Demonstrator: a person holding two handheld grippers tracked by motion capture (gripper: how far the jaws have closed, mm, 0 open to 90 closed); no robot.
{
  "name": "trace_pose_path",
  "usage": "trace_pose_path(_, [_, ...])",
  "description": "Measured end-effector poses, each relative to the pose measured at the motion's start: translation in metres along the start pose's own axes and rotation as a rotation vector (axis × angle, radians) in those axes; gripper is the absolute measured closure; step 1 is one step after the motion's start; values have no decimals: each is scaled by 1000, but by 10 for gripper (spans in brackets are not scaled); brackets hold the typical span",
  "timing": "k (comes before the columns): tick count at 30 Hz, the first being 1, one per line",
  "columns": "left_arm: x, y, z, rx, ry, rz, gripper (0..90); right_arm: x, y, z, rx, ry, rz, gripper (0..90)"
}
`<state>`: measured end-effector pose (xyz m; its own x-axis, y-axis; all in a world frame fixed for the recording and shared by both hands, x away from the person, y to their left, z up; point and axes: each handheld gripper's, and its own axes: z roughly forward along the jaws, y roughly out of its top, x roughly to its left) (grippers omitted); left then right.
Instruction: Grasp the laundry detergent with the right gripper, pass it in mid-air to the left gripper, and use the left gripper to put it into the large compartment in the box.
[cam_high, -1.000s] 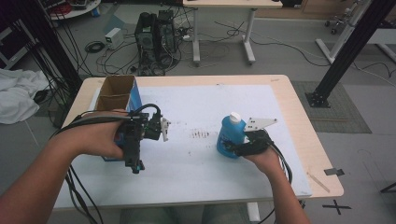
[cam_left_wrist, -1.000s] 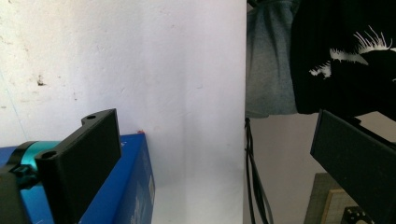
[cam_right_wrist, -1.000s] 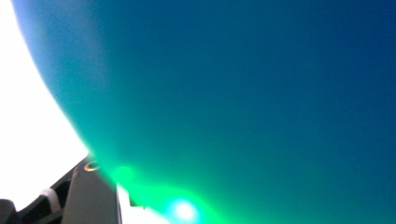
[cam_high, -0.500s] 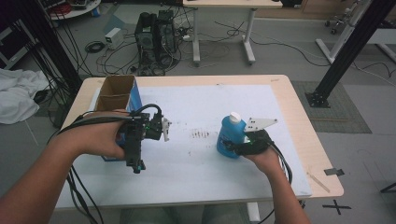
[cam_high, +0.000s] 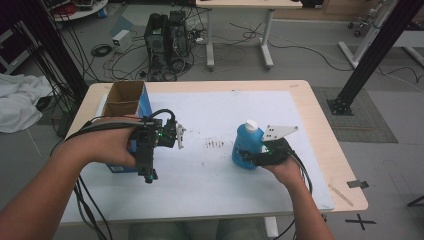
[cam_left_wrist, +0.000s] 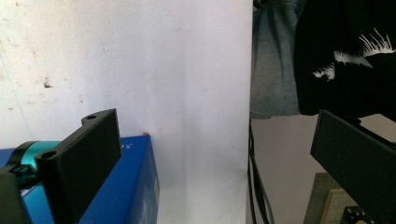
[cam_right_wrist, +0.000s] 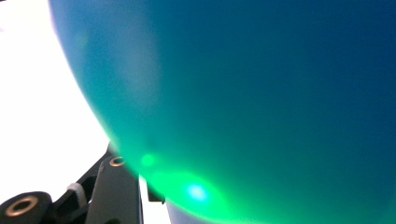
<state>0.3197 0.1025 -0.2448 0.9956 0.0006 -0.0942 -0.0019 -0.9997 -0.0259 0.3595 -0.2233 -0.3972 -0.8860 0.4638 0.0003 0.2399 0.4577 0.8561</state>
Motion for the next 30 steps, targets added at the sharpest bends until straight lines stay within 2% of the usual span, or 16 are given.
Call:
trace_pose_path(2, [1, 1, -1, 0, -1, -4, 18, 3, 7, -4, -6, 9, -19, 458])
trace_pose_path(5, [3, 2, -2, -7, 7, 6, 18, 9, 21, -13, 21, 28, -67, 458])
trace_pose_path(11, [7, 7, -5, -6, 5, 1, 18, 21, 45, -20, 10, 63, -137, 457])
trace_pose_path(15, [8, 13, -8, -1, 15, 11, 18, 32, 61, -21, 20, 117, -189, 456])
trace_pose_path(17, [7, 14, -8, 1, 10, -2, 18, 35, 62, -19, 23, 119, -201, 456])
trace_pose_path(18, [8, 15, -9, -2, 14, 10, 18, 38, 65, -16, 34, 130, -227, 456])
trace_pose_path(20, [8, 17, -9, -1, 17, 12, 18, 41, 65, -15, 41, 138, -222, 457])
trace_pose_path(21, [7, 18, -8, 2, 11, 7, 18, 46, 66, -12, 60, 160, -222, 456])
trace_pose_path(24, [8, 22, -7, 4, 9, 21, 18, 51, 66, -8, 63, 178, -221, 456])
trace_pose_path(25, [7, 23, -5, 0, 3, 11, 18, 55, 66, -4, 55, 196, -229, 456])
trace_pose_path(28, [7, 26, -6, -2, 9, 28, 18, 61, 64, 5, 63, 226, -238, 456])
trace_pose_path(30, [6, 26, -5, -8, 3, 21, 18, 62, 64, 7, 63, 230, -247, 456])
